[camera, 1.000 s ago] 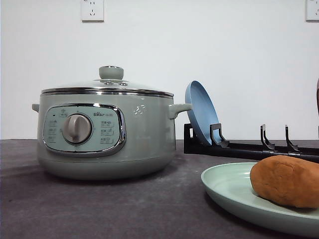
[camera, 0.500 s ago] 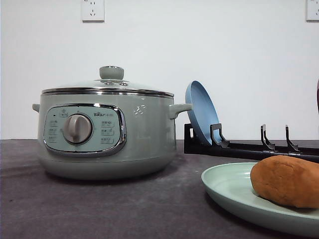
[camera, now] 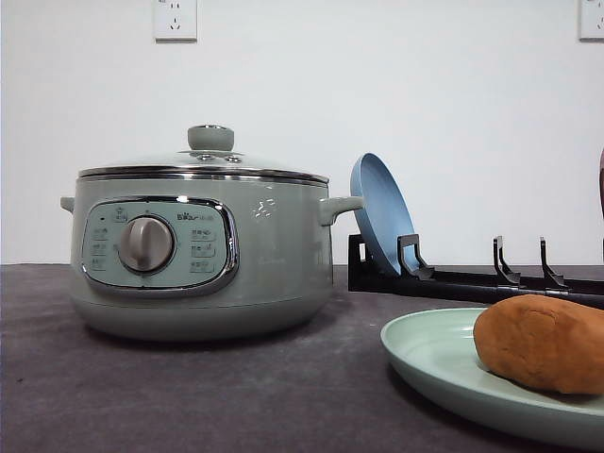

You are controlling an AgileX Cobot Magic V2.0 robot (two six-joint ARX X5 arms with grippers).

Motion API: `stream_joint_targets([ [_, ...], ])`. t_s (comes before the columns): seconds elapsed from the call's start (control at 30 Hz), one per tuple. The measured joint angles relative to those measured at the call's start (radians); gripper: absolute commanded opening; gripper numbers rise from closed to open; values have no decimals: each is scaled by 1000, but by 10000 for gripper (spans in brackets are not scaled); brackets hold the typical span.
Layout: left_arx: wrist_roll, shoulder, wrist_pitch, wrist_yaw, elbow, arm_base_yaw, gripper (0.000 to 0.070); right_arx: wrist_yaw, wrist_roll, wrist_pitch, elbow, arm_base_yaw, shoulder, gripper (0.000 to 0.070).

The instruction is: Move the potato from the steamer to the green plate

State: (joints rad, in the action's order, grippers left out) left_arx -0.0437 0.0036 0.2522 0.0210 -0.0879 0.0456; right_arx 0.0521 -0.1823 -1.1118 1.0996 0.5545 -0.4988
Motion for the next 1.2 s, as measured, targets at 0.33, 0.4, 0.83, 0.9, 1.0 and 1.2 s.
stream_joint_targets([
  [0.33, -16, 1, -69, -34, 55, -13, 0, 0, 0, 1, 0, 0, 0, 19],
  [0.4, -20, 1, -69, -46, 56, -13, 0, 0, 0, 1, 0, 0, 0, 19],
  [0.83, -26, 1, -70, -75, 56, -22, 0, 0, 0, 1, 0, 0, 0, 19],
  [0.9, -26, 1, -70, -75, 56, -22, 0, 0, 0, 1, 0, 0, 0, 19],
  [1.0, -26, 1, -70, -75, 56, -22, 0, 0, 0, 1, 0, 0, 0, 19],
  [1.2, -26, 1, -70, -75, 56, -22, 0, 0, 0, 1, 0, 0, 0, 19],
])
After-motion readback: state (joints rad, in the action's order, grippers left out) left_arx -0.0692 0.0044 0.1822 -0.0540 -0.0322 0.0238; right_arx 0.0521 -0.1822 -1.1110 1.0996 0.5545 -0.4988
